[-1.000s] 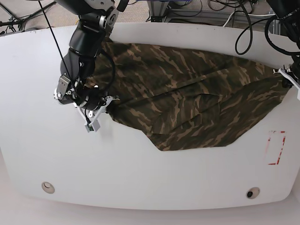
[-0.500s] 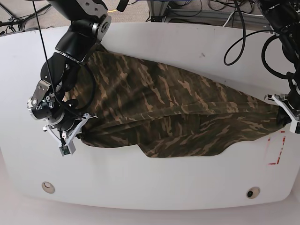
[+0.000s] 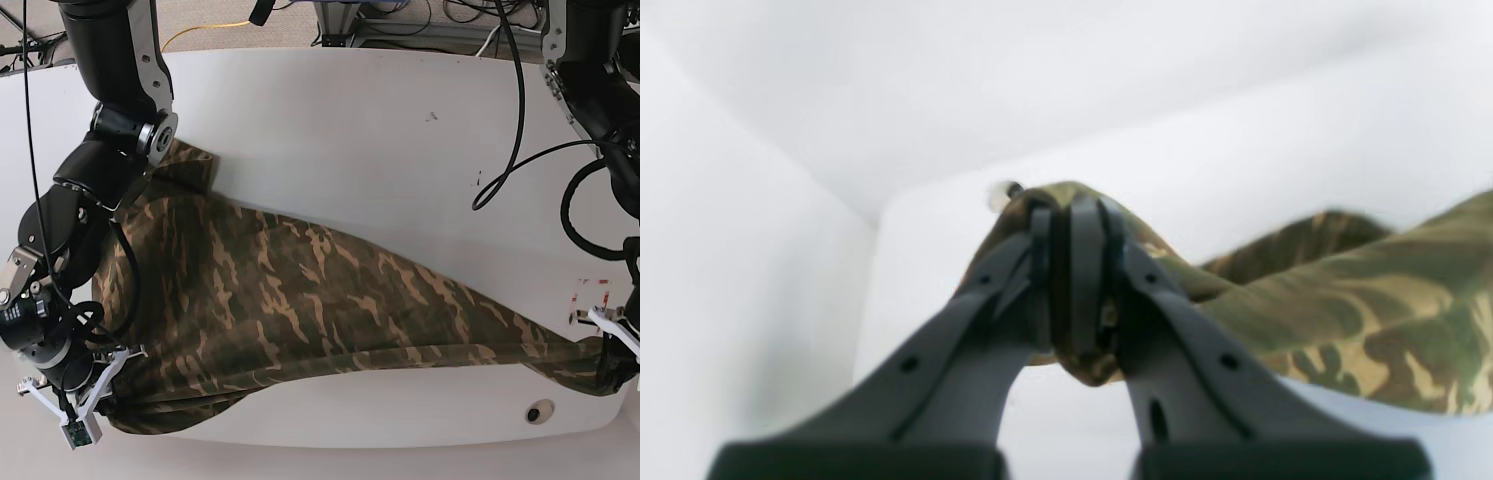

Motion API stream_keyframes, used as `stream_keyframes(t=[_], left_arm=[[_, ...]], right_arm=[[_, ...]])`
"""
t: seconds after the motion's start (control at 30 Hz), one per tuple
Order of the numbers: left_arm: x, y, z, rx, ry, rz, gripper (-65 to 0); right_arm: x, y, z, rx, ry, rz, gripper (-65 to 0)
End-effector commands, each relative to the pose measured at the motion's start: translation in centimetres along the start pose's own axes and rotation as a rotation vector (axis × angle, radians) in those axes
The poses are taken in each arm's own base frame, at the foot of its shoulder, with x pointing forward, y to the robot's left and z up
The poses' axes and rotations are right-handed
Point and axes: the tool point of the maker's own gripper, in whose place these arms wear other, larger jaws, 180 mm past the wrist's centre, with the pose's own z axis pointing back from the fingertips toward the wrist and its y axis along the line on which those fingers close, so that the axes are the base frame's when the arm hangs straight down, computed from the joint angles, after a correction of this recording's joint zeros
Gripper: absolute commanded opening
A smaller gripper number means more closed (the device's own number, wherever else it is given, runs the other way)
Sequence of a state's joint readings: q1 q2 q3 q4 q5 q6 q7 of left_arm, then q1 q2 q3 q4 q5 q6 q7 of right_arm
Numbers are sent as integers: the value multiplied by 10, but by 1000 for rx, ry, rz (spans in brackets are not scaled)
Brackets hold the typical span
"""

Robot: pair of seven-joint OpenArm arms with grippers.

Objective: Fold the T-shirt properly
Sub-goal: 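Lift the shirt with both grippers and swing it up off the table, then lay the shirt flat by pulling both grippers back across the table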

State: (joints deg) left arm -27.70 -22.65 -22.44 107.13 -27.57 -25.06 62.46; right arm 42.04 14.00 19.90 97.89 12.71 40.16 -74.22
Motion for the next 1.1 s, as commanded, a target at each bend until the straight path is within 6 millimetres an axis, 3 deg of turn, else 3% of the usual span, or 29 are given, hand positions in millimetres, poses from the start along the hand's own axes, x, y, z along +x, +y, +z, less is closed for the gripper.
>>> stream_keyframes(t=[0.0, 0.3, 0.43, 0.6, 0.8, 0.97, 1.07], left_arm=[[36, 12, -3, 17, -86, 0, -639], [104, 42, -3, 51, -224, 41, -639], [140, 69, 4, 87, -287, 59, -639], [166, 87, 8, 96, -332, 95, -639], [170, 83, 4, 82, -328, 91, -637], [146, 70, -5, 64, -271, 65, -637], [128, 60, -5, 62, -241, 40, -637]], right_arm=[[40, -21, 11, -48, -81, 32, -650], [122, -61, 42, -141, -184, 140, -650], [160, -81, 65, -191, -226, 160, -650], [193, -88, 84, -216, -274, 186, -650], [194, -88, 94, -242, -280, 194, -650], [158, -71, 78, -230, -232, 213, -650], [119, -66, 71, -231, -192, 183, -650]])
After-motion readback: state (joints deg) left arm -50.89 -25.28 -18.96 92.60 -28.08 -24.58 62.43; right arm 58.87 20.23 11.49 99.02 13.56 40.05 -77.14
